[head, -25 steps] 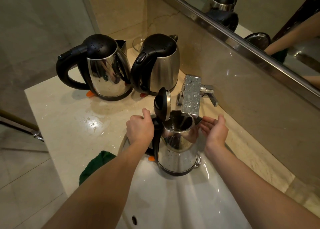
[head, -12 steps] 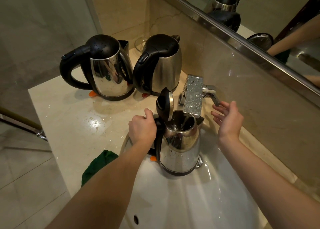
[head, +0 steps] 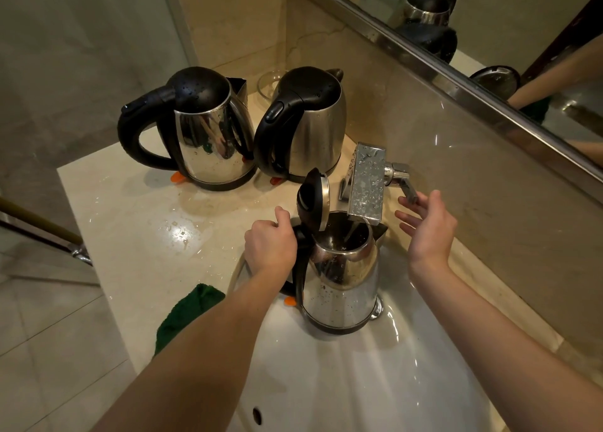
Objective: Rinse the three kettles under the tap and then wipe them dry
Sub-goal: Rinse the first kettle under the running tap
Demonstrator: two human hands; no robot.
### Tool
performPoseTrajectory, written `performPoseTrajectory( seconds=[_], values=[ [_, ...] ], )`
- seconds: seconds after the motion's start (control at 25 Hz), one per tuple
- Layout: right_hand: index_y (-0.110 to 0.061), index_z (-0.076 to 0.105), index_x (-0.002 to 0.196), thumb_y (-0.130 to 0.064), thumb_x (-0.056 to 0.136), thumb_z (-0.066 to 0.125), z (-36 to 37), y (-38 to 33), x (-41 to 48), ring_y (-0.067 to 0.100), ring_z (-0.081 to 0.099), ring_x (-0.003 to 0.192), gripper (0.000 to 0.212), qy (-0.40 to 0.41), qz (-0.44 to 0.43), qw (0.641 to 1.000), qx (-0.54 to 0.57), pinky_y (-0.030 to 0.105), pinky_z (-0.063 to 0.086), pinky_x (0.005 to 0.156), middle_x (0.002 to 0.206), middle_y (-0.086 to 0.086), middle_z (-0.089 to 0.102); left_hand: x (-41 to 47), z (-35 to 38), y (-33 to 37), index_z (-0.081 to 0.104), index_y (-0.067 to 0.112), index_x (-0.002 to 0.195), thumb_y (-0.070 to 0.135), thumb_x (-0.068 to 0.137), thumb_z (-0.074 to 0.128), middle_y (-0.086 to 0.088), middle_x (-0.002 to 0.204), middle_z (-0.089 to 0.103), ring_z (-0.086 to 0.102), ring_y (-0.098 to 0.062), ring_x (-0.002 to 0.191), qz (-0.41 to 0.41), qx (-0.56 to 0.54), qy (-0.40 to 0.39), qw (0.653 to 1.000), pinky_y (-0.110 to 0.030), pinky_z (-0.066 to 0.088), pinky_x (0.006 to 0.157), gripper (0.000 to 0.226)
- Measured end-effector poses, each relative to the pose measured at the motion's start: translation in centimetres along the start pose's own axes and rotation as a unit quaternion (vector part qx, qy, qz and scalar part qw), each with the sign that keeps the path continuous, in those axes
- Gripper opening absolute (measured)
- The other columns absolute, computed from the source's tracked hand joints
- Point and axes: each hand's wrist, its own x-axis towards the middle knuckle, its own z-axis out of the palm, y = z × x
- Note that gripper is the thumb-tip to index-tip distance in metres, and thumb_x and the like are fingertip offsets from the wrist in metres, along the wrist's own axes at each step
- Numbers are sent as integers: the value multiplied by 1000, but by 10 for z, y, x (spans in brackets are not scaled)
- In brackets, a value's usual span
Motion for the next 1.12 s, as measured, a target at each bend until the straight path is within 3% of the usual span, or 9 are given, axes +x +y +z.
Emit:
performPoseTrajectory(
  seconds=[0.2,0.48,0.84,1.12],
  values=[
    [-16,65,109,-49,95,35,-3,2,1,24,66,89,47,-5,1,1000,-5,34,45,75,103,6,73,1,1,-1,41,10,50,40,103,37,-5,52,41,39,-17,49,-4,-5,1,1000,-30,33,54,61],
    [-26,64,95,-45,99,36,-2,-1,-3,22,64,86,34,-1,-2,1000,-9,34,46,75,102,5,73,2,1,-2,42,10,50,40,103,37,-4,52,42,40,-17,49,-4,-1,-3,1000,-30,33,53,61],
    [-28,63,92,-43,101,37,-1,-1,-5,20,64,84,32,6,-7,1000,-16,34,47,75,99,4,73,2,1,1,40,10,50,39,103,38,-4,51,39,37,-16,48,-7,9,-2,1000,-30,28,50,60],
    [-21,65,102,-42,102,37,2,0,-9,21,64,86,35,12,-5,1000,-14,34,47,76,99,3,72,0,0,1,41,10,51,40,103,37,-5,53,42,39,-16,50,-11,15,-2,1000,-30,28,49,60]
  ],
)
